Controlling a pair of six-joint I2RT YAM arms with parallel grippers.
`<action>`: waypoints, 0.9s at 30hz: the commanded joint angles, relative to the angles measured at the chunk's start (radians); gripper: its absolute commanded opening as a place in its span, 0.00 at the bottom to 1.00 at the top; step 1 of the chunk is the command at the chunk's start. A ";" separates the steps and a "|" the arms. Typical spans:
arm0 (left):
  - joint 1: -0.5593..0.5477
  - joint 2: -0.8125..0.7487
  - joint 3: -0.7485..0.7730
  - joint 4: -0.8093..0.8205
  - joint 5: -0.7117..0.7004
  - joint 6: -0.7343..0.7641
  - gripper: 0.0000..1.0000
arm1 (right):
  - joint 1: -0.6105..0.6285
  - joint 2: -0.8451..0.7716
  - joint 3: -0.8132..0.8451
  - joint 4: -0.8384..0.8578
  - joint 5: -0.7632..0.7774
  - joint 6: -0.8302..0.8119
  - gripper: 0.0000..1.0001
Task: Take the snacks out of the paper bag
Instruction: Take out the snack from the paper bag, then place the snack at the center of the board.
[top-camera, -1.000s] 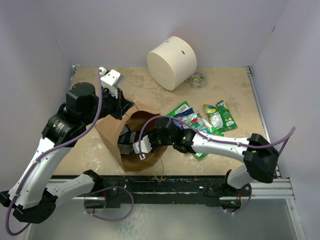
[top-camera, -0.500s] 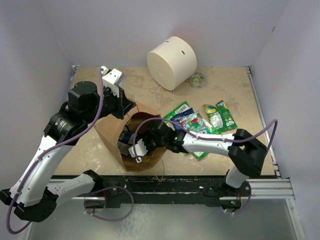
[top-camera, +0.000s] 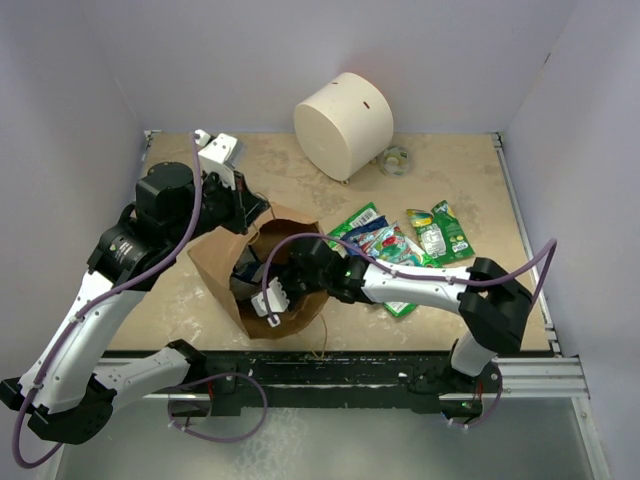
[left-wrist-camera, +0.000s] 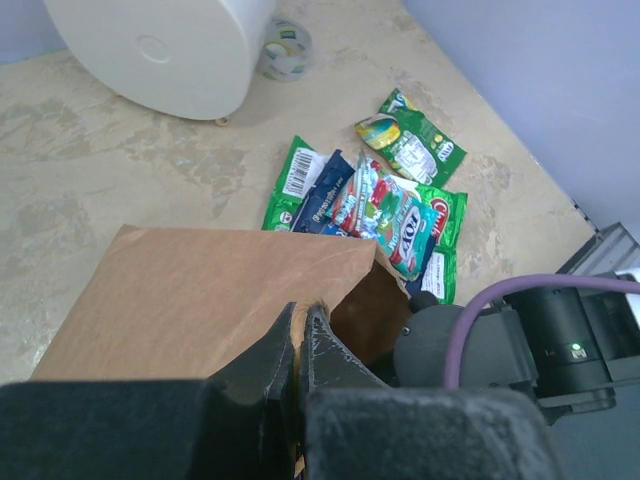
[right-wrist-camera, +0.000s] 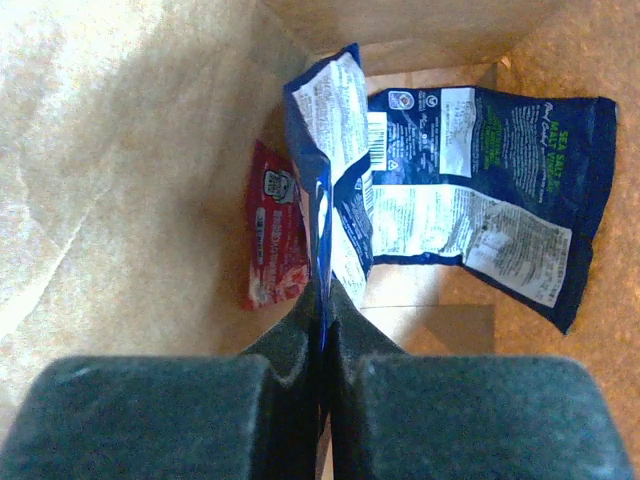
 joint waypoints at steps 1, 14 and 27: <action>-0.001 -0.005 0.023 0.008 -0.108 -0.046 0.00 | 0.006 -0.107 0.006 0.035 0.007 0.131 0.00; -0.001 0.001 0.018 -0.009 -0.194 -0.045 0.00 | 0.005 -0.551 0.144 -0.238 0.296 0.491 0.00; -0.001 -0.015 -0.015 -0.018 -0.212 -0.060 0.00 | -0.032 -0.606 0.396 -0.293 1.302 0.921 0.00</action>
